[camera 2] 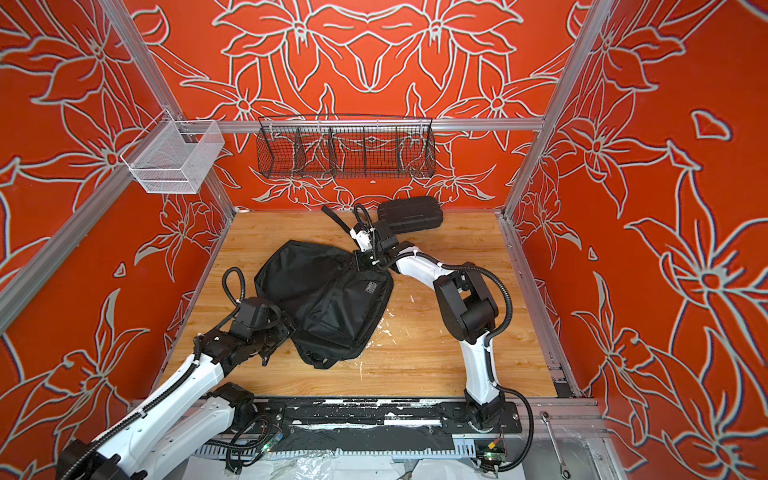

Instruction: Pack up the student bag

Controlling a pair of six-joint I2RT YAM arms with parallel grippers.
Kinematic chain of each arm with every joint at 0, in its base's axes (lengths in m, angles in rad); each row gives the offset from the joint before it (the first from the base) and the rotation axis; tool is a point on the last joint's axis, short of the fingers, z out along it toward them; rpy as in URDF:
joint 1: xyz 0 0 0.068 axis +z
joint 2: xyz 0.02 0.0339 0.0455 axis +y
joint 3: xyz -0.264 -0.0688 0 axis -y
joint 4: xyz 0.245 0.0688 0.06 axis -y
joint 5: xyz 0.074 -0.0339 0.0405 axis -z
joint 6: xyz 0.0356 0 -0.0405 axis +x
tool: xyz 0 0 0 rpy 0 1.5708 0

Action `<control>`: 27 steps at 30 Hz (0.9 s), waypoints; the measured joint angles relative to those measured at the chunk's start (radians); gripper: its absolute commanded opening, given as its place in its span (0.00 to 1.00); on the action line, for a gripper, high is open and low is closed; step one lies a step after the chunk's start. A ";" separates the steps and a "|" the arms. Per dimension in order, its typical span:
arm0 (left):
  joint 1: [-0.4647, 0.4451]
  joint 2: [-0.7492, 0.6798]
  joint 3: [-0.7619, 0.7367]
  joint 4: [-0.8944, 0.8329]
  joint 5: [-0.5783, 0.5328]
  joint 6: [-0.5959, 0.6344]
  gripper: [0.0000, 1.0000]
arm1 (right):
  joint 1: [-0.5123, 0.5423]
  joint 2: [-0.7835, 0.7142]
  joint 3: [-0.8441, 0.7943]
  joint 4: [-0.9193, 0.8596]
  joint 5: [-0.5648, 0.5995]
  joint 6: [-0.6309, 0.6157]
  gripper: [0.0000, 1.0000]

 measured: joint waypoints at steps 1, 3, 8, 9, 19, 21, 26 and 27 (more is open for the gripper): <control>-0.003 0.004 0.024 -0.010 0.000 0.018 0.80 | 0.000 0.000 0.000 0.000 0.000 -0.002 0.00; -0.013 0.021 0.081 -0.036 0.000 0.068 0.80 | 0.002 0.000 0.000 -0.001 0.000 -0.005 0.00; -0.032 0.090 0.188 -0.083 -0.001 0.182 0.80 | 0.007 0.000 0.005 -0.009 0.000 -0.010 0.00; -0.035 0.107 0.204 -0.090 0.000 0.207 0.79 | 0.007 0.000 0.008 -0.012 0.000 -0.011 0.00; -0.040 0.420 0.391 -0.045 0.076 0.482 0.76 | 0.022 0.005 0.050 -0.058 0.003 -0.026 0.00; -0.040 0.502 0.439 -0.026 0.116 0.535 0.76 | 0.022 0.005 0.055 -0.066 0.003 -0.026 0.00; -0.040 0.682 0.547 -0.006 0.191 0.613 0.76 | 0.024 0.005 0.070 -0.094 0.008 -0.024 0.00; -0.040 0.717 0.573 -0.009 0.201 0.624 0.76 | 0.024 0.005 0.070 -0.098 0.008 -0.024 0.00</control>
